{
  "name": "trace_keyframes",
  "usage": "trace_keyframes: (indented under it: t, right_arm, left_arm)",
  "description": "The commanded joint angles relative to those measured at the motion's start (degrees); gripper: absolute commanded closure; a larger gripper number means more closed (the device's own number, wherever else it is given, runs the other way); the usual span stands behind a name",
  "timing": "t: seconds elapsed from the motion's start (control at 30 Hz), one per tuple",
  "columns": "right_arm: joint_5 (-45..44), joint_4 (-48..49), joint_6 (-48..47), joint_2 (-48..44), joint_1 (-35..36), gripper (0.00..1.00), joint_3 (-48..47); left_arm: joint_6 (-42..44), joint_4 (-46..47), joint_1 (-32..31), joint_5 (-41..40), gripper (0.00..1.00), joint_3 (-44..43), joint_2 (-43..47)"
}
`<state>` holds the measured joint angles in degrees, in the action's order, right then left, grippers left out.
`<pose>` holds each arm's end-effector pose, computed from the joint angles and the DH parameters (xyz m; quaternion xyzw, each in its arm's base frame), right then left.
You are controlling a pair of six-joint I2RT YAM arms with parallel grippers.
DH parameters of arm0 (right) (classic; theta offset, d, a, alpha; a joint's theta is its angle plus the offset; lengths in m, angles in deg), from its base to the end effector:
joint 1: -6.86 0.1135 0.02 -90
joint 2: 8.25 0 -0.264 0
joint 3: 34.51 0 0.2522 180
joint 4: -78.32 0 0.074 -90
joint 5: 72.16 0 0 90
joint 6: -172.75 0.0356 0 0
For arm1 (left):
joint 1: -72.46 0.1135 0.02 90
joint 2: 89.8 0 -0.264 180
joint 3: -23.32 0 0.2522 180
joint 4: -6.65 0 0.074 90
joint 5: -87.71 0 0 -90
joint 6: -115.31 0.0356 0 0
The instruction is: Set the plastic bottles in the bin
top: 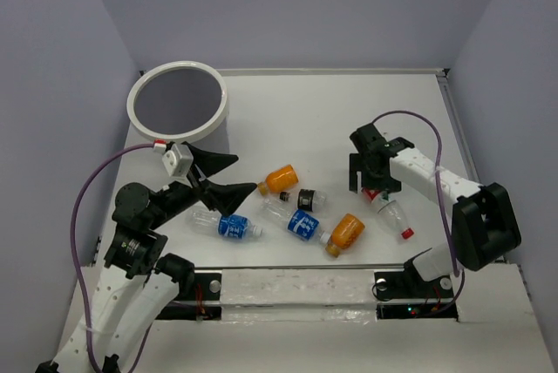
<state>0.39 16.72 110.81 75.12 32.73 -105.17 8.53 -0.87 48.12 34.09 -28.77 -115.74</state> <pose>0.2429 0.1059 0.2163 0.0394 0.9786 -0.0728 0.1884 0.0881 -0.0630 0.3729 0.2895 0.5363 -0.4415 0.6585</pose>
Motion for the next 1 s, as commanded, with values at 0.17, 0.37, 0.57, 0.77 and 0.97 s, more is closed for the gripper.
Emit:
trace_keyframes:
  t: [0.17,0.37,0.57,0.77,0.97]
  right_arm:
    - [-4.08,0.29,-3.26,7.41,-1.61,0.10,-4.61]
    - [-5.75,0.55,-7.48,12.51,-1.61,0.10,-9.36]
    - [-10.41,0.55,-10.47,15.85,-1.61,0.21,-11.91]
    - [-10.50,0.64,-10.56,16.38,-2.14,0.35,-11.83]
    - [-15.23,-0.15,-9.86,12.79,-2.14,0.46,-13.40]
  left_arm:
    - [1.13,0.35,-0.18,-0.52,0.01,-0.79,-0.78]
    - [1.13,0.35,-0.01,-0.61,0.01,-0.70,-0.70]
    - [0.95,0.26,0.08,-0.08,0.01,-0.52,-1.22]
    - [0.96,0.26,0.17,-0.35,0.01,-0.61,-0.96]
    - [1.13,-0.09,0.17,-1.22,0.01,-0.70,-0.70]
